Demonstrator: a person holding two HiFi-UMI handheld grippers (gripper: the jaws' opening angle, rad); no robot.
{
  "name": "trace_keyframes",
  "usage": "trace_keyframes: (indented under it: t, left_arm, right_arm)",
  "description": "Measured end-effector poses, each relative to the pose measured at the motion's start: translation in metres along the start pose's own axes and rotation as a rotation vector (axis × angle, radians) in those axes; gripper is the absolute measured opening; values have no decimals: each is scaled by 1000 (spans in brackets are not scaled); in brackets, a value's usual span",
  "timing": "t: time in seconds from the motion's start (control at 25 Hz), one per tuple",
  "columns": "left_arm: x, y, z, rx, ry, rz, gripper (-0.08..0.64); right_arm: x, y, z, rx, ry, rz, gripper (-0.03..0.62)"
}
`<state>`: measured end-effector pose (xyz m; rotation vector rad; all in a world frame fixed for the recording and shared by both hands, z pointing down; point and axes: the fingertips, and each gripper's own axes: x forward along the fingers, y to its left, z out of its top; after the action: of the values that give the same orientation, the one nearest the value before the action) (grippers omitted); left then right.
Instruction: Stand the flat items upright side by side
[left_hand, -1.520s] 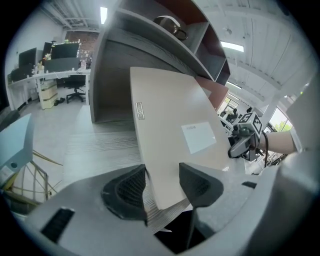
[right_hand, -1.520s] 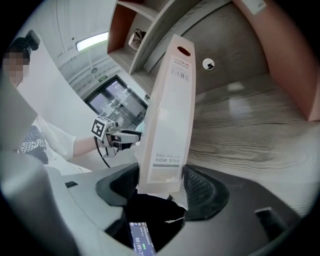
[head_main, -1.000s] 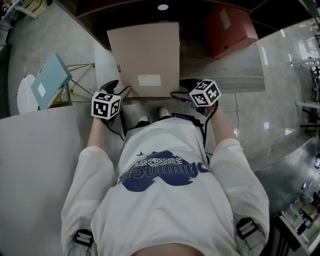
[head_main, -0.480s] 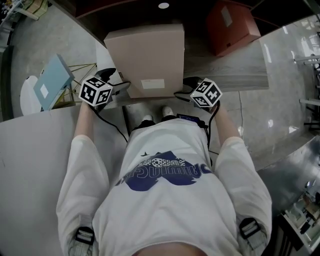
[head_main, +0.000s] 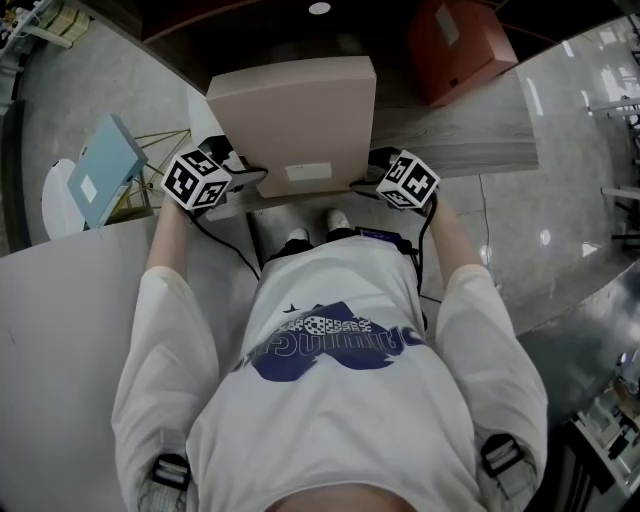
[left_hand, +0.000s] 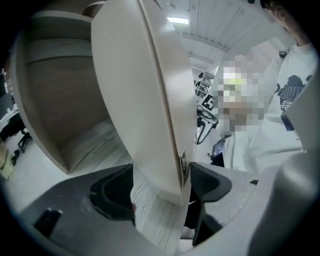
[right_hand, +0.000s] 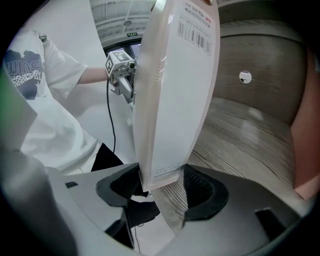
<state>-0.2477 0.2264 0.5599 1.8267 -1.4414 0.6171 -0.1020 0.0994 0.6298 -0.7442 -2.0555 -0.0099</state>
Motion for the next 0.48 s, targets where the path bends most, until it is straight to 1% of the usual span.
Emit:
trace_keyframes:
  t: [0.12, 0.24, 0.36, 0.48]
  left_arm:
    - [0, -1, 2, 11, -17, 22, 341]
    - [-1, -2, 3, 18, -38, 44, 337]
    - [1, -5, 5, 28, -51, 70, 337]
    - [3, -5, 5, 3, -76, 96, 336]
  right_arm:
    - [1, -1, -1, 13, -4, 1, 281]
    - [2, -2, -2, 5, 11, -13, 284]
    - [4, -7, -5, -27, 41, -58, 291]
    - [0, -14, -2, -43, 32, -129, 299]
